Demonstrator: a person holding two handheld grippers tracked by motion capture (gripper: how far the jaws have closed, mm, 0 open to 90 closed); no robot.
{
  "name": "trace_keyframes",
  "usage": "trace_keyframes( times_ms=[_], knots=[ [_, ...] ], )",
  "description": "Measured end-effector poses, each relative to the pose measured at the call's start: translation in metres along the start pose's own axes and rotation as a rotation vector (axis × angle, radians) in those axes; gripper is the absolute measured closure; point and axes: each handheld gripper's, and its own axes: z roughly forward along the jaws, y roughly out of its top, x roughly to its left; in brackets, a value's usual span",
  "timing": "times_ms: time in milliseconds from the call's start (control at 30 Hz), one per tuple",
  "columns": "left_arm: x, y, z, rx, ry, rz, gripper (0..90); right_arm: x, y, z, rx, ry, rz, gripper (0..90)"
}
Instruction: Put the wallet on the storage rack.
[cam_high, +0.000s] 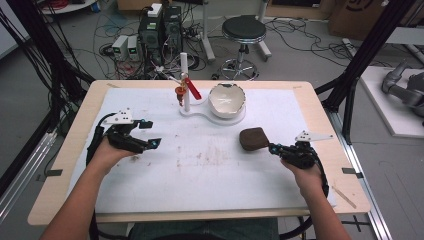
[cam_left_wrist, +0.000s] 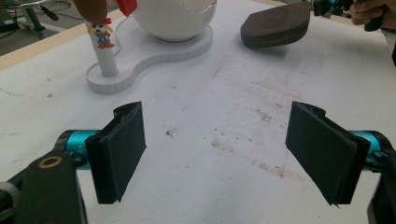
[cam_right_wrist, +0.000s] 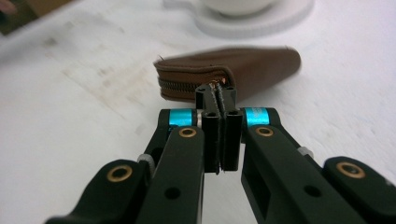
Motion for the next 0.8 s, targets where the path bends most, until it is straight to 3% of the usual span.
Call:
trace_keyframes(
  times_ms=[133, 333, 800],
  knots=[
    [0.001, 0.000, -0.001, -0.004, 0.007, -0.003, 20.0, 0.003, 0.013, -0.002, -0.054, 0.016, -0.006, 90.0],
    [0.002, 0.000, -0.001, -0.010, 0.009, -0.006, 20.0, 0.006, 0.031, -0.001, -0.089, 0.028, -0.020, 90.0],
    [0.001, 0.001, -0.005, -0.020, 0.007, 0.000, 20.0, 0.015, 0.073, 0.008, -0.121, 0.040, -0.077, 90.0]
  ],
)
